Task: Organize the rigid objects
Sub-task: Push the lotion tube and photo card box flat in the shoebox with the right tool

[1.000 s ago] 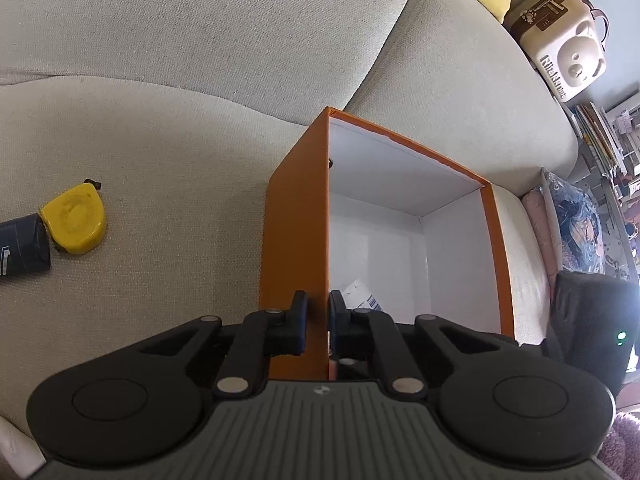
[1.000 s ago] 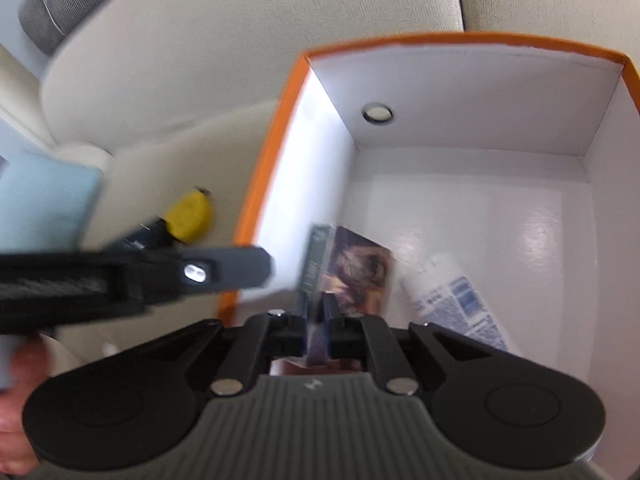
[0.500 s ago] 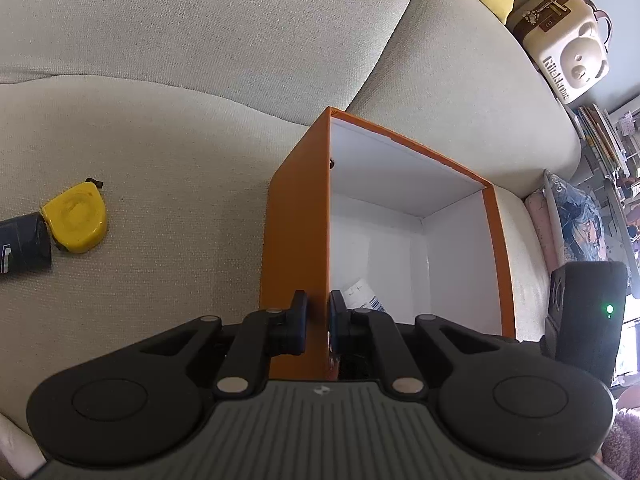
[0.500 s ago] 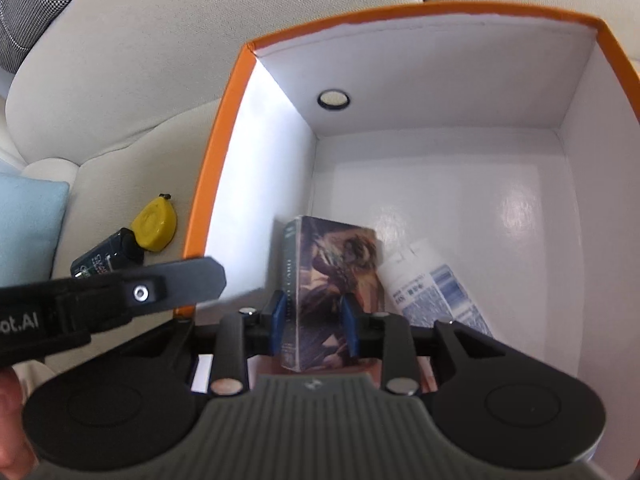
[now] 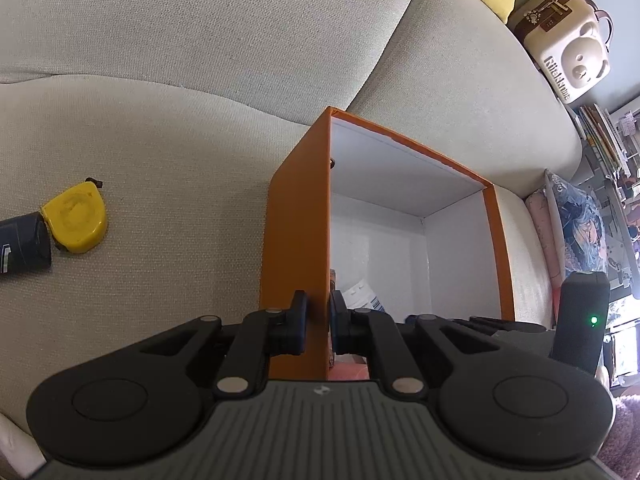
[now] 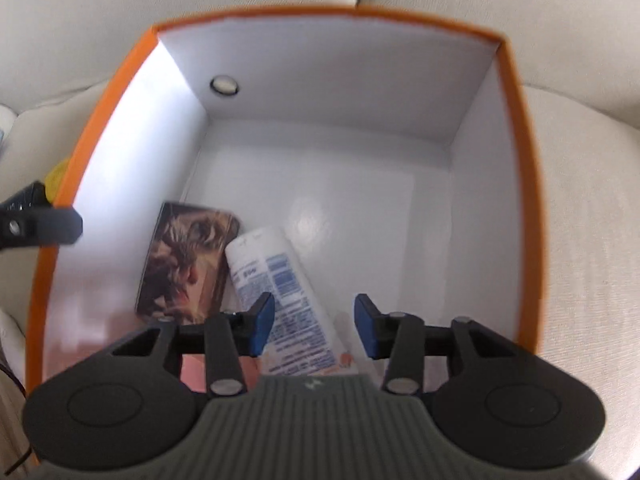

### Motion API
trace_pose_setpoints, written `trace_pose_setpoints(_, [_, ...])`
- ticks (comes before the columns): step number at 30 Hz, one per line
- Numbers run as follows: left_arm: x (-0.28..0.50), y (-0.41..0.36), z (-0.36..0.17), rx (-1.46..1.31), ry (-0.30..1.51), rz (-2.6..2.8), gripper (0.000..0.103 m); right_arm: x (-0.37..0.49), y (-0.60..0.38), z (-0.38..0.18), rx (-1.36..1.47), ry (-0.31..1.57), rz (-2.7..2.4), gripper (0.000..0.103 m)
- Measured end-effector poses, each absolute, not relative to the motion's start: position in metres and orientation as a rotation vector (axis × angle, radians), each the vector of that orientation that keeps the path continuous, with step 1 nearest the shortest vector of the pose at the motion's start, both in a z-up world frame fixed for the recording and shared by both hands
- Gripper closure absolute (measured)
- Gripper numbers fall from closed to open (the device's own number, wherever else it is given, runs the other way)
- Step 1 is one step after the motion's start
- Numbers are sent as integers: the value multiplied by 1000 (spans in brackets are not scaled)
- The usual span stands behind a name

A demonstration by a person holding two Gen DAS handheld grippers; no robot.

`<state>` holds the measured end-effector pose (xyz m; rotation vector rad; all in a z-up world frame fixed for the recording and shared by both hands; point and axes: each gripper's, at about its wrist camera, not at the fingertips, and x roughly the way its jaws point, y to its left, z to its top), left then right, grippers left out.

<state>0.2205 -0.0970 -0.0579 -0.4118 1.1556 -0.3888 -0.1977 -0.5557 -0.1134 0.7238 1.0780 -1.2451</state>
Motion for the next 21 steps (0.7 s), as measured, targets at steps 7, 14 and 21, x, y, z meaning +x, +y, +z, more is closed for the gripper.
trace_pose_setpoints(7, [222, -97, -58, -410, 1159, -387, 91, -189, -562, -123, 755, 1020, -1243, 55])
trace_pose_setpoints(14, [224, -98, -60, -413, 1160, -384, 90, -204, -578, -120, 893, 878, -1359, 58])
trace_pose_setpoints(21, [224, -97, -61, -417, 1163, -386, 90, -218, -581, -117, 1048, 719, -1404, 81])
